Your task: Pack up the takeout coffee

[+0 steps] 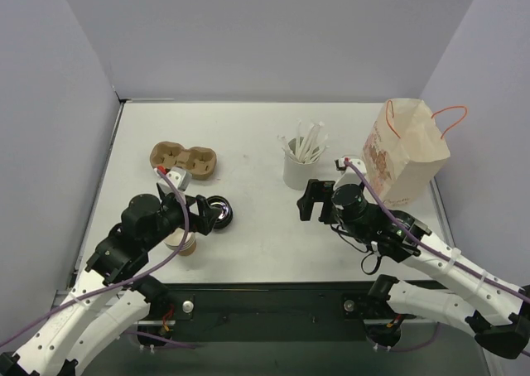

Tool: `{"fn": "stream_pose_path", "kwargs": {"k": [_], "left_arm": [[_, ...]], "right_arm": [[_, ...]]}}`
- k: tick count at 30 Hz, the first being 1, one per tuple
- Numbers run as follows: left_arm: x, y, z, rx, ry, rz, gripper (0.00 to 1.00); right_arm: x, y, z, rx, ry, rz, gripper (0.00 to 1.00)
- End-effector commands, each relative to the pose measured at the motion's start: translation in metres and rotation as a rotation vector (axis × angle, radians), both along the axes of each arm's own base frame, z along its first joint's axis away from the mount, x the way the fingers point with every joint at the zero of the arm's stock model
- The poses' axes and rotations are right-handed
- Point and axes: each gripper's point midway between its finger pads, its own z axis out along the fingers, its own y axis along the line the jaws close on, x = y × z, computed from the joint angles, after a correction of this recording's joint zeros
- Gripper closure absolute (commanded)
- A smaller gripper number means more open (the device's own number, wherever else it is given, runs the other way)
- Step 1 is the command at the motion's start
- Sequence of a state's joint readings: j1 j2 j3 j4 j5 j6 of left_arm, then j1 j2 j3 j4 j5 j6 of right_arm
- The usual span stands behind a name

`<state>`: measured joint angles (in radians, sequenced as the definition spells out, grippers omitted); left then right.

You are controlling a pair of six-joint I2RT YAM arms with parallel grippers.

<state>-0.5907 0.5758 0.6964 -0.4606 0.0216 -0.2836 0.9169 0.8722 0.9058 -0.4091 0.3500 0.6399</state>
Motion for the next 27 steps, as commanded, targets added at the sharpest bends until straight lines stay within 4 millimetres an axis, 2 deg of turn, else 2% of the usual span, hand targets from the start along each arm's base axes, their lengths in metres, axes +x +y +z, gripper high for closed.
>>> {"fn": "stream_pose_path", "kwargs": {"k": [1,4,5,7,8,9,12,15,18,19,22,27], "left_arm": [[0.004,0.006,0.018,-0.013,-0.050,0.043,0.04],[0.007,0.015,0.011,0.012,-0.021,0.100,0.05],[0.011,0.022,0.013,0.024,-0.026,0.145,0.05],[0.014,0.035,0.003,0.052,0.027,0.231,0.08],[0.015,0.040,0.010,0.054,0.028,0.264,0.08],[0.017,0.054,0.001,0.109,0.063,0.335,0.10],[0.018,0.081,0.001,0.173,0.109,0.492,0.16],[0.014,0.084,0.001,0.225,0.150,0.493,0.18],[0.006,0.088,-0.014,0.243,0.241,0.533,0.21],[0.005,0.090,-0.016,0.211,0.271,0.587,0.28],[0.000,0.095,-0.030,0.191,0.346,0.674,0.38],[-0.001,0.088,-0.041,0.157,0.383,0.673,0.48]], "right_arm": [[0.003,-0.008,0.008,0.016,-0.037,-0.035,0.00],[0.003,-0.008,0.006,0.008,-0.034,-0.032,0.00],[0.003,-0.007,0.005,0.004,-0.032,-0.028,0.00],[0.003,-0.007,0.001,-0.005,-0.025,-0.025,0.00],[0.003,-0.007,0.000,-0.009,-0.023,-0.027,0.00],[0.003,-0.008,-0.003,-0.015,-0.019,-0.026,0.00],[0.002,-0.007,-0.008,-0.029,-0.011,-0.013,0.00],[0.001,-0.010,-0.006,-0.013,-0.020,-0.029,0.02],[0.001,-0.012,-0.007,0.008,-0.032,-0.042,0.02],[0.001,-0.011,-0.007,0.012,-0.036,-0.038,0.02],[0.001,-0.009,-0.009,0.007,-0.038,-0.024,0.02],[0.000,-0.004,-0.014,-0.020,-0.021,0.015,0.04]]}}
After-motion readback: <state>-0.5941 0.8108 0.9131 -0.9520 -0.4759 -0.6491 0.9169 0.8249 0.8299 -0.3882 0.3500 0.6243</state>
